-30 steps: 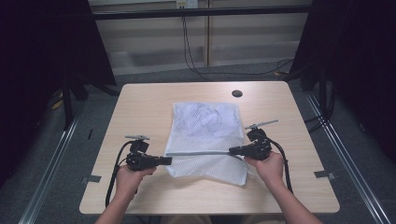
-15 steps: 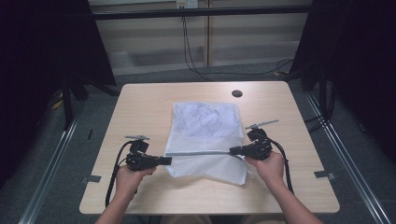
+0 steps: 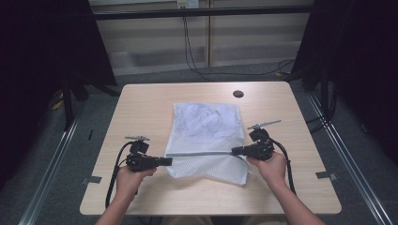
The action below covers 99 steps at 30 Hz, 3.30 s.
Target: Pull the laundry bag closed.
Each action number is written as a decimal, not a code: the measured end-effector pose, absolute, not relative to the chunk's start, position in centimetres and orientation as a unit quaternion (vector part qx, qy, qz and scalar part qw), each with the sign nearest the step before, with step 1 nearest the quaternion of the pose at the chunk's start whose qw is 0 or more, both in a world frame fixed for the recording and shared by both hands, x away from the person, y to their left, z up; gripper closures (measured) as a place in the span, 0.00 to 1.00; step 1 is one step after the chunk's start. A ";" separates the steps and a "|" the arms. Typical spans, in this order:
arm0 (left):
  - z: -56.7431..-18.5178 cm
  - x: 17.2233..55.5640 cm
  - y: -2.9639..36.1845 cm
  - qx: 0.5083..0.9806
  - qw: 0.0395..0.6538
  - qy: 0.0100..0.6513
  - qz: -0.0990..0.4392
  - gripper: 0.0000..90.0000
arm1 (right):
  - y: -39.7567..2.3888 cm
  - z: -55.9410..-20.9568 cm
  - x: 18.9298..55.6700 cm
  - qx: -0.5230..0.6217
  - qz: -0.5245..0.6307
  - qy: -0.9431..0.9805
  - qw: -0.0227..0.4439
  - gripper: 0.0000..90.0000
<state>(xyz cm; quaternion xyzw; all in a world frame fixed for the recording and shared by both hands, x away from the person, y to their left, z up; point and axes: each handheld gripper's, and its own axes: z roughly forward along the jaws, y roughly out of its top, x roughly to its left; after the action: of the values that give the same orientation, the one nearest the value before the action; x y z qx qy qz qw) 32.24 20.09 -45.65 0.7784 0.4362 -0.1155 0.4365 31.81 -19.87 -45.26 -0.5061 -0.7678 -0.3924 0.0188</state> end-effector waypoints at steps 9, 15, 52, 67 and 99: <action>-45.7 32.2 20.1 0.779 0.435 0.437 -0.115 0.98 | -20.2 -45.4 31.8 -0.510 -0.392 -0.766 0.022 0.97; -45.6 32.2 20.1 0.779 0.433 0.439 -0.114 0.98 | -20.2 -45.5 31.8 -0.507 -0.393 -0.767 0.022 0.97; -45.6 32.1 20.5 0.776 0.432 0.447 -0.106 0.98 | -22.4 -46.1 31.2 -0.525 -0.388 -0.757 0.015 0.97; -45.4 32.1 20.6 0.778 0.431 0.446 -0.102 0.98 | -23.1 -46.4 31.1 -0.531 -0.383 -0.756 0.011 0.97; -45.5 31.4 19.9 0.804 0.416 0.420 -0.071 0.55 | -22.7 -46.0 30.3 -0.516 -0.384 -0.765 -0.025 0.79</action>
<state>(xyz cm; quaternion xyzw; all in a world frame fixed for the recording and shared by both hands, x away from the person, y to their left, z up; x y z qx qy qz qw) 31.44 19.92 -45.48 0.8038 0.4197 -0.0708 0.4157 30.35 -22.75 -46.05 -0.5161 -0.7652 -0.3841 -0.0251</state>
